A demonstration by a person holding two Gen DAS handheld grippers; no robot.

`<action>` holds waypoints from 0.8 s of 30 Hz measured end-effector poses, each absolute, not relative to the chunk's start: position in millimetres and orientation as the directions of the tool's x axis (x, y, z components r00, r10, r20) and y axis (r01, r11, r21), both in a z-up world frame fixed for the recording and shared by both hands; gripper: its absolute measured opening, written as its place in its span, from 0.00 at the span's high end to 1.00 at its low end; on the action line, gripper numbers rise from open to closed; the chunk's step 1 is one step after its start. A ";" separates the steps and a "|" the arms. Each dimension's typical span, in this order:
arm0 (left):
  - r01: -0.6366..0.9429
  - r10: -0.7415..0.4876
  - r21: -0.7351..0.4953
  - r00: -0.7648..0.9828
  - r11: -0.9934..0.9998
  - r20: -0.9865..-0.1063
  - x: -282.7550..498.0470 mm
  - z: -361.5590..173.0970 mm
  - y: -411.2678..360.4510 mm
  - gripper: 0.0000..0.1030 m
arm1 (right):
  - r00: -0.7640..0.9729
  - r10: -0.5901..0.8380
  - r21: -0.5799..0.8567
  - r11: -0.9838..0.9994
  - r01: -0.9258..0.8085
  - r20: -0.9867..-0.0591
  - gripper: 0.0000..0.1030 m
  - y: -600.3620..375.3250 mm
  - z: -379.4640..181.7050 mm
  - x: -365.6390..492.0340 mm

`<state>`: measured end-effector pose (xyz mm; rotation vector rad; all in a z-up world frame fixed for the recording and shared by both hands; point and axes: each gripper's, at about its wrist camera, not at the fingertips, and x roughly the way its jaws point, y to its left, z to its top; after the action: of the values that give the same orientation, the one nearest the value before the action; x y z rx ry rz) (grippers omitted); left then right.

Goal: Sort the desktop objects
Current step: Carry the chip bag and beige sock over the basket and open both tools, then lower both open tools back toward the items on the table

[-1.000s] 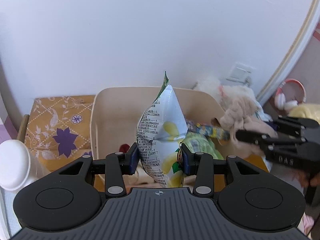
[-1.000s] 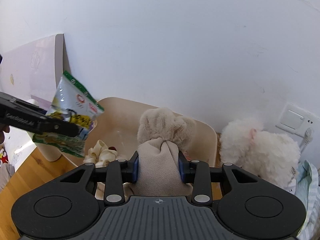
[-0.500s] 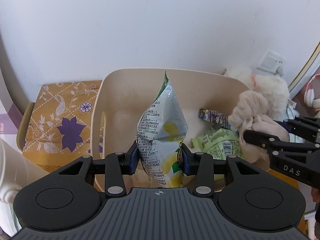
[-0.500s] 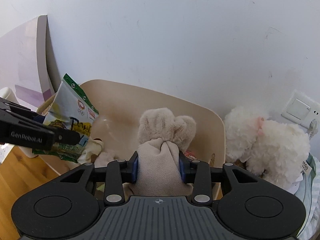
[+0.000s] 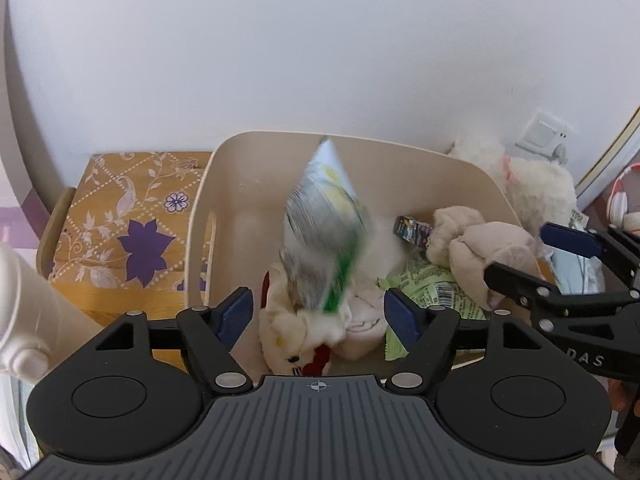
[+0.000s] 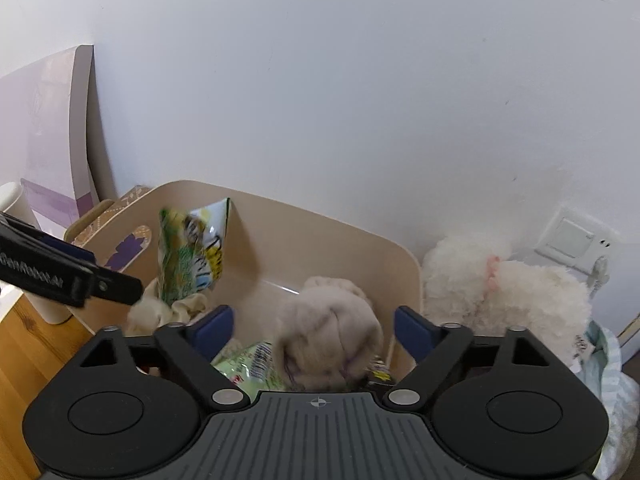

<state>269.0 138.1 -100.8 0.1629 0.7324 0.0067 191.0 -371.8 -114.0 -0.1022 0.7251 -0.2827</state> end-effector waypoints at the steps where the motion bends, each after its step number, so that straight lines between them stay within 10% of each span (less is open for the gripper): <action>1: 0.048 0.064 0.150 0.747 0.987 -0.662 266.8 -99.3 138.9 0.28 | 0.716 -0.291 -0.193 0.957 0.218 -0.635 0.08 -371.3 -112.6 187.2; 24: 0.086 0.085 0.206 0.710 0.975 -0.699 189.8 -105.5 166.8 0.26 | 0.691 -0.249 -0.230 0.966 0.122 -0.678 0.00 -362.8 -133.9 82.5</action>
<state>189.8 166.8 -105.5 0.2312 0.7832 -0.0005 82.5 -362.8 -133.9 -0.1716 0.7814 -0.2086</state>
